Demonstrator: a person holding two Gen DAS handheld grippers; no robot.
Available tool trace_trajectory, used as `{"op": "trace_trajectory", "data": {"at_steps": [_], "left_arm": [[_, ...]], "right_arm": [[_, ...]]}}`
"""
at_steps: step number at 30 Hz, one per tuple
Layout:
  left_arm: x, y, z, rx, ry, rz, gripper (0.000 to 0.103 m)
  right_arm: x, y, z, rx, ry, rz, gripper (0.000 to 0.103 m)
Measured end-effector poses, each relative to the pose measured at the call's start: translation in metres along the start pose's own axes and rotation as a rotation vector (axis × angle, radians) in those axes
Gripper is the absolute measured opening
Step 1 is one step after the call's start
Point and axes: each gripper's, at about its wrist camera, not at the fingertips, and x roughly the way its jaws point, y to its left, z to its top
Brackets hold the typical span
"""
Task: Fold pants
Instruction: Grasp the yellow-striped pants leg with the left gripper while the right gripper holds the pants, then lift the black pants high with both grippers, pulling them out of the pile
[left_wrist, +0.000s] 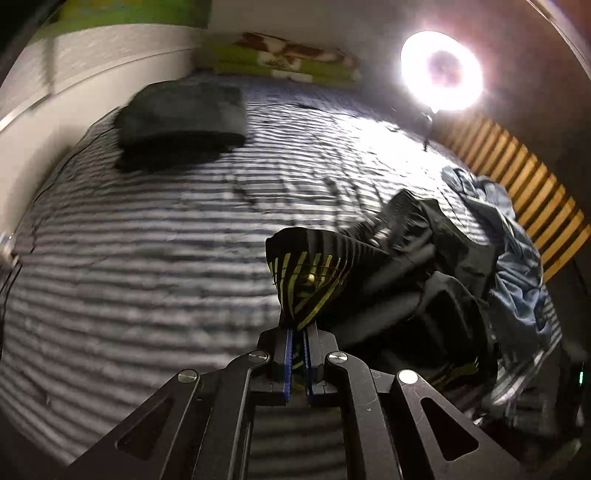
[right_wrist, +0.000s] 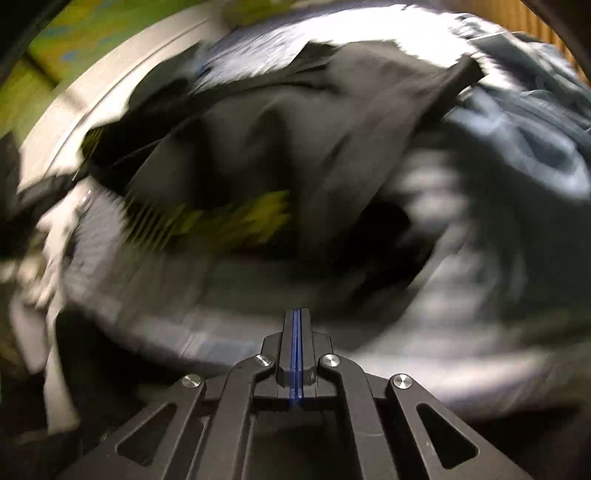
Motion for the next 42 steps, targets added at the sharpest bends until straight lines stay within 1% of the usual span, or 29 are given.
{"op": "trace_trajectory", "data": {"at_steps": [2,4,6,7,8,9,10,11,12,13,14,15,16,18,21,24,27,28,29,30,31,32,33,34,35,37,39,41,42], "left_arm": [[-0.015,0.023,-0.009,-0.040,-0.023,0.017,0.004],[-0.023,0.048,-0.016,-0.089,-0.024,0.041,0.004],[-0.022,0.068,-0.023,-0.137,0.005,0.018,0.005],[-0.019,0.075,-0.026,-0.143,0.024,0.007,0.008],[-0.018,0.079,-0.030,-0.141,0.033,0.007,0.008],[-0.017,0.081,-0.034,-0.131,0.040,0.016,0.020],[-0.016,0.081,-0.037,-0.126,0.038,0.020,0.036],[-0.017,0.084,-0.040,-0.126,0.027,0.015,0.043],[-0.018,0.085,-0.042,-0.128,0.015,0.004,0.050],[-0.017,0.087,-0.041,-0.133,0.000,-0.013,0.053],[-0.017,0.090,-0.041,-0.138,-0.007,-0.020,0.055],[-0.018,0.094,-0.042,-0.143,-0.014,-0.024,0.061],[-0.012,0.094,-0.041,-0.152,-0.016,-0.023,0.069],[0.001,0.101,-0.039,-0.170,0.006,-0.018,0.076],[0.019,0.114,-0.037,-0.203,0.049,-0.039,0.076],[0.036,0.120,-0.032,-0.226,0.082,-0.051,0.076],[0.052,0.123,-0.024,-0.259,0.092,-0.089,0.076],[0.055,0.122,-0.023,-0.264,0.093,-0.101,0.076],[0.060,0.119,-0.020,-0.265,0.093,-0.104,0.076],[0.062,0.116,-0.019,-0.258,0.088,-0.096,0.075],[0.064,0.110,-0.017,-0.236,0.083,-0.081,0.068],[0.066,0.104,-0.015,-0.210,0.080,-0.066,0.060],[0.066,0.096,-0.014,-0.180,0.080,-0.042,0.047],[0.064,0.089,-0.013,-0.151,0.076,-0.031,0.040],[0.060,0.085,-0.013,-0.135,0.069,-0.035,0.038],[0.046,0.076,-0.016,-0.109,0.042,-0.046,0.037],[0.028,0.066,-0.023,-0.083,0.016,-0.057,0.038],[0.009,0.055,-0.034,-0.043,0.007,-0.078,0.047],[0.002,0.051,-0.039,-0.030,0.007,-0.081,0.054]], "right_arm": [[-0.006,0.027,-0.015,-0.086,0.019,0.005,0.000],[-0.016,0.044,-0.014,-0.151,-0.006,-0.028,0.000],[-0.033,0.055,0.002,-0.205,-0.088,-0.070,0.003],[-0.040,0.057,0.013,-0.220,-0.123,-0.088,0.004],[-0.046,0.057,0.030,-0.230,-0.163,-0.112,0.006],[-0.050,0.057,0.049,-0.242,-0.203,-0.123,0.009],[-0.054,0.055,0.066,-0.263,-0.238,-0.118,0.013],[-0.054,0.055,0.088,-0.280,-0.270,-0.114,0.030],[-0.052,0.053,0.111,-0.278,-0.293,-0.123,0.055],[-0.050,0.050,0.130,-0.274,-0.310,-0.133,0.064],[-0.041,0.049,0.156,-0.284,-0.319,-0.158,0.066],[-0.033,0.047,0.172,-0.300,-0.313,-0.182,0.066],[-0.022,0.048,0.189,-0.325,-0.295,-0.197,0.066],[0.006,0.046,0.222,-0.357,-0.224,-0.222,0.066],[0.036,0.040,0.263,-0.341,-0.144,-0.201,0.066],[0.060,0.041,0.286,-0.353,-0.105,-0.209,0.066],[0.087,0.042,0.299,-0.341,-0.038,-0.171,0.066],[0.093,0.043,0.298,-0.343,-0.025,-0.165,0.065],[0.100,0.046,0.298,-0.356,-0.011,-0.173,0.051],[0.103,0.047,0.297,-0.364,-0.002,-0.196,0.026],[0.104,0.047,0.295,-0.363,0.007,-0.220,0.016],[0.102,0.046,0.292,-0.351,0.010,-0.233,0.010],[0.095,0.043,0.290,-0.341,-0.004,-0.230,0.008],[0.088,0.042,0.288,-0.336,-0.018,-0.227,0.007],[0.074,0.037,0.284,-0.326,-0.050,-0.224,0.006],[0.048,0.025,0.276,-0.280,-0.095,-0.205,0.006],[0.015,0.011,0.256,-0.231,-0.134,-0.139,0.006],[-0.018,0.003,0.220,-0.238,-0.178,-0.101,0.006],[-0.033,-0.002,0.198,-0.242,-0.198,-0.092,0.006]]}}
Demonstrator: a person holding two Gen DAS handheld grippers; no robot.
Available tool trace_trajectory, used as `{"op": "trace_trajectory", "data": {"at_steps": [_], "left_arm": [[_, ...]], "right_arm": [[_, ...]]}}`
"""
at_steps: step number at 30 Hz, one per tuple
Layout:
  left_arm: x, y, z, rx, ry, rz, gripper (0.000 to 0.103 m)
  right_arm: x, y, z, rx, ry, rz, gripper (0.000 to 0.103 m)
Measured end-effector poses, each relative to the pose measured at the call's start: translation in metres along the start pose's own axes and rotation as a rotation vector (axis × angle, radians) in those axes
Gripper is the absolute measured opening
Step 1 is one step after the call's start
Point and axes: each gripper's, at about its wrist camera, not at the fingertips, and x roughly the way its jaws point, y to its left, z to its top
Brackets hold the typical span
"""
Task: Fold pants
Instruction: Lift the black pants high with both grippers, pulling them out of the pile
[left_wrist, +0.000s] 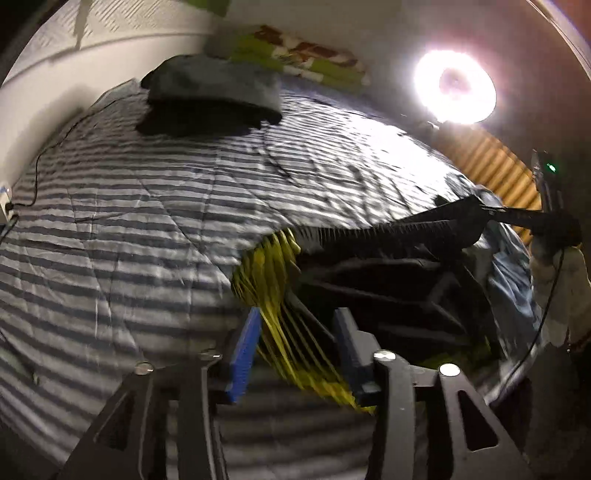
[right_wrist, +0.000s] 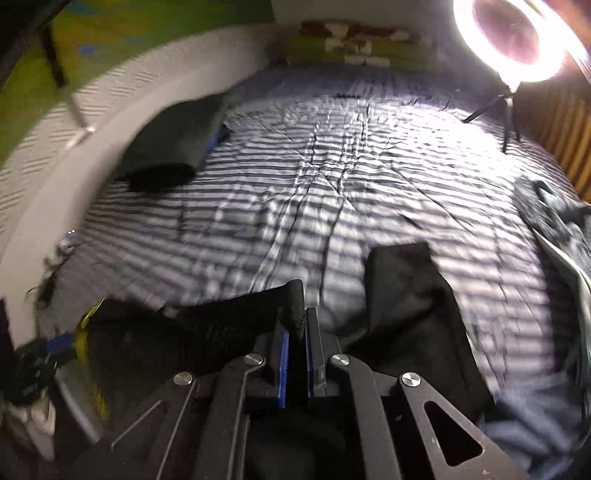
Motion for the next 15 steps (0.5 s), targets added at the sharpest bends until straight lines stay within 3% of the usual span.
{"op": "trace_trajectory", "data": {"at_steps": [1,4,8,15], "left_arm": [[-0.005,-0.004,-0.005,0.009,0.005,-0.003,0.061],[-0.018,-0.008,-0.012,-0.011,0.014,-0.035,0.068],[-0.021,0.003,0.007,-0.125,-0.016,-0.066,0.073],[0.048,0.002,0.070,-0.143,0.074,-0.104,0.077]], "right_arm": [[-0.011,-0.001,-0.013,0.001,-0.008,0.005,0.006],[-0.032,-0.006,-0.067,0.030,0.003,0.030,0.006],[-0.034,-0.008,-0.123,0.072,0.052,0.050,0.006],[-0.039,-0.002,-0.137,0.072,0.034,0.038,0.006]]}}
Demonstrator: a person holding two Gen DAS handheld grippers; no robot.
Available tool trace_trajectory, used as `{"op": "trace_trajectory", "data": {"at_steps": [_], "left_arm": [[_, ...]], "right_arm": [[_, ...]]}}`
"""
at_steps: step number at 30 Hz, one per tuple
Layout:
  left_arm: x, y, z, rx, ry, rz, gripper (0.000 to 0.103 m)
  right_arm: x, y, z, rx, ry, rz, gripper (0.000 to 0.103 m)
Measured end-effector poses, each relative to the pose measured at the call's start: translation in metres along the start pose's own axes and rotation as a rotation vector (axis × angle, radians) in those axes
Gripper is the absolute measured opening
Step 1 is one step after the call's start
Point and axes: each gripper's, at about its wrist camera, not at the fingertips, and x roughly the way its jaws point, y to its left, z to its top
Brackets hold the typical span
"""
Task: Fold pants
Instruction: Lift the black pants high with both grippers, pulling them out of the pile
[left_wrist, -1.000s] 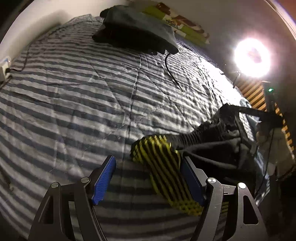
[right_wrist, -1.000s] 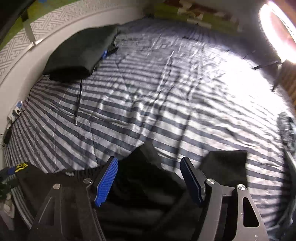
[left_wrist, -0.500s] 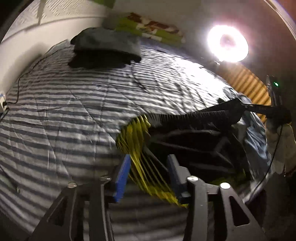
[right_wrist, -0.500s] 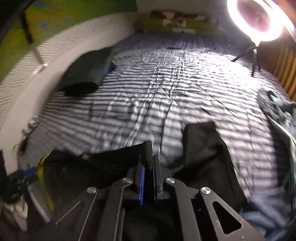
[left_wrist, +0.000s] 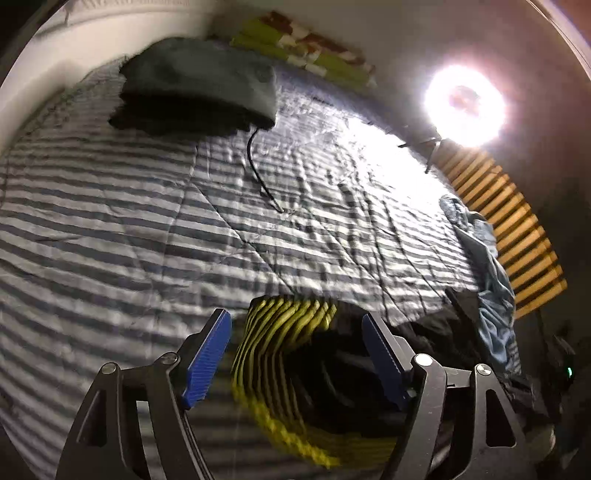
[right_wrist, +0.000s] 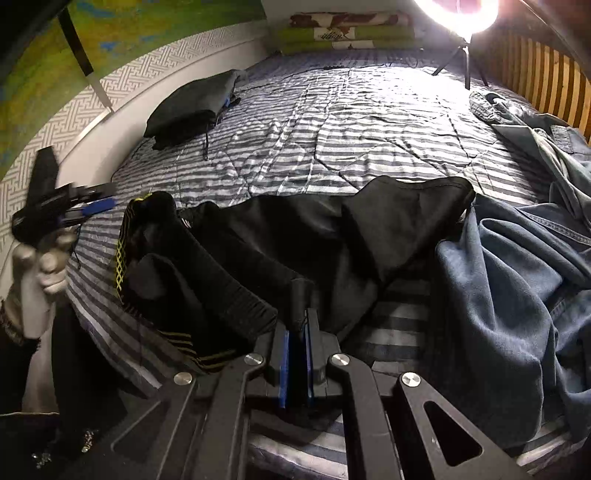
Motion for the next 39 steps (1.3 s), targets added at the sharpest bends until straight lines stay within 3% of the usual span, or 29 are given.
{"op": "trace_trajectory", "data": {"at_steps": [3,5,6,7,9,14,22,26,32,35,39], "left_arm": [[0.043,-0.001,0.004,-0.004,0.129,-0.052,0.076],[0.059,-0.006,0.000,0.035,0.160,-0.014,0.050],[0.063,-0.008,-0.002,0.050,0.174,0.007,0.018],[0.064,-0.008,-0.004,0.047,0.175,0.040,0.009],[0.051,-0.006,-0.002,0.005,0.143,0.019,0.003],[-0.043,-0.024,0.022,0.012,-0.066,-0.077,0.003],[-0.188,-0.078,0.075,0.119,-0.353,-0.097,0.003],[-0.243,-0.098,0.099,0.129,-0.425,-0.111,0.003],[-0.321,-0.127,0.096,0.220,-0.553,-0.113,0.003],[-0.347,-0.133,0.090,0.250,-0.578,-0.125,0.003],[-0.350,-0.134,0.092,0.266,-0.573,-0.104,0.003]], "right_arm": [[0.006,0.001,0.004,-0.013,0.002,-0.016,0.006],[0.010,-0.001,0.004,-0.014,0.003,-0.032,0.006],[0.012,-0.002,0.006,-0.007,0.005,-0.038,0.006],[0.013,-0.003,0.006,0.001,0.006,-0.039,0.006],[0.006,-0.005,0.013,0.010,-0.015,-0.050,0.006],[-0.052,0.001,0.054,-0.011,-0.171,-0.083,0.006],[-0.159,0.041,0.128,-0.080,-0.426,-0.121,0.006],[-0.215,0.060,0.164,-0.084,-0.526,-0.117,0.006],[-0.279,0.091,0.172,-0.143,-0.645,-0.144,0.006],[-0.294,0.101,0.165,-0.176,-0.674,-0.160,0.006],[-0.292,0.104,0.165,-0.182,-0.680,-0.151,0.006]]}}
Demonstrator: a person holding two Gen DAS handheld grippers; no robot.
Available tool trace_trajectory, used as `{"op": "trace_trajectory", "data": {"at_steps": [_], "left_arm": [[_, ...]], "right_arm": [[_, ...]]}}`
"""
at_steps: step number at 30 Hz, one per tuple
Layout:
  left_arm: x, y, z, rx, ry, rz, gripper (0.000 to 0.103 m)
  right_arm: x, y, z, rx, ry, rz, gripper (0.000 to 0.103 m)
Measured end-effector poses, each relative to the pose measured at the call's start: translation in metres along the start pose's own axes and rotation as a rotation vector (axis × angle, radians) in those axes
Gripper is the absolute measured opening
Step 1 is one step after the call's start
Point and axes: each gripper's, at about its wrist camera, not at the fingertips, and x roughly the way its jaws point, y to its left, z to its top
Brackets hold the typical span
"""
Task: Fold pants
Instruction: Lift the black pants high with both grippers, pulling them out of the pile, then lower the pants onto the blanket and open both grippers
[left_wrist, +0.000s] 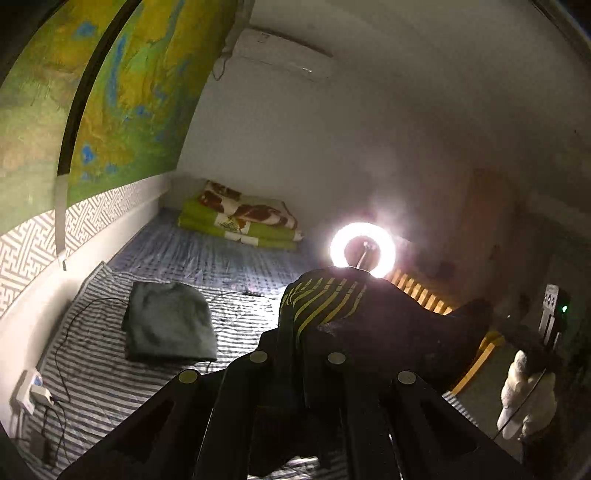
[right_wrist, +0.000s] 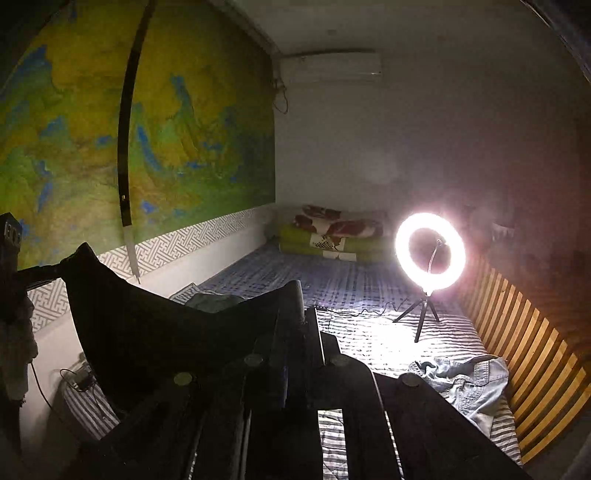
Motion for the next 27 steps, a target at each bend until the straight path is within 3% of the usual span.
{"op": "trace_trajectory", "data": {"at_steps": [9,14,18,21,24,27], "left_arm": [[0.086,0.043,-0.025,-0.084,0.129,0.060,0.003],[0.117,0.048,-0.042,-0.066,0.162,0.080,0.003],[0.120,0.047,-0.119,0.016,0.237,0.106,0.003],[0.129,0.055,-0.208,0.066,0.376,0.117,0.003],[0.142,0.069,-0.292,0.039,0.547,0.112,0.003],[0.140,0.077,-0.340,0.031,0.621,0.097,0.004]], "right_arm": [[0.087,-0.021,-0.020,0.075,0.122,-0.010,0.006],[0.106,-0.021,-0.037,0.078,0.147,-0.029,0.006],[0.110,-0.014,-0.108,0.087,0.248,-0.012,0.006],[0.108,-0.003,-0.188,0.060,0.344,-0.023,0.006],[0.108,0.013,-0.270,0.026,0.468,-0.027,0.006],[0.104,0.025,-0.328,0.029,0.583,-0.022,0.006]]}}
